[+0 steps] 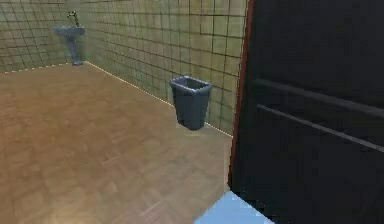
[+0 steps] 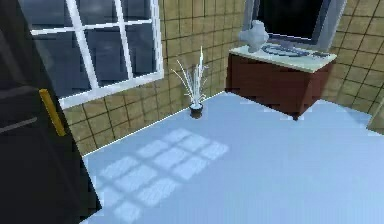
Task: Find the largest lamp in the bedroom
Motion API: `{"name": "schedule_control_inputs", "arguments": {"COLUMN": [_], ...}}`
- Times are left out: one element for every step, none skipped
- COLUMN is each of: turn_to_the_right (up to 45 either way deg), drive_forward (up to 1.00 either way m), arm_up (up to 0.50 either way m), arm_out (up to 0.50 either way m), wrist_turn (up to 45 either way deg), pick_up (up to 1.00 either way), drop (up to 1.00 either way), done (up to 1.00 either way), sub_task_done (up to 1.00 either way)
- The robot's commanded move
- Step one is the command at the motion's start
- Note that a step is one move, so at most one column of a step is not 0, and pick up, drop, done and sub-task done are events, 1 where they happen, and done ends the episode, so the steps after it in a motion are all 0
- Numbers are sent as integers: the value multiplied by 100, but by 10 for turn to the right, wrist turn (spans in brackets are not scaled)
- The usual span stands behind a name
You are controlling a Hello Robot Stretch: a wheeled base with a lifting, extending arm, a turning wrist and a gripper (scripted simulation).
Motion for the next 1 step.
{"name": "schedule_control_inputs", "arguments": {"turn_to_the_right": [-390], "drive_forward": [0], "arm_up": [0], "arm_out": [0], "wrist_turn": [0], "pick_up": [0], "drop": [0], "done": [0], "sub_task_done": [0]}}
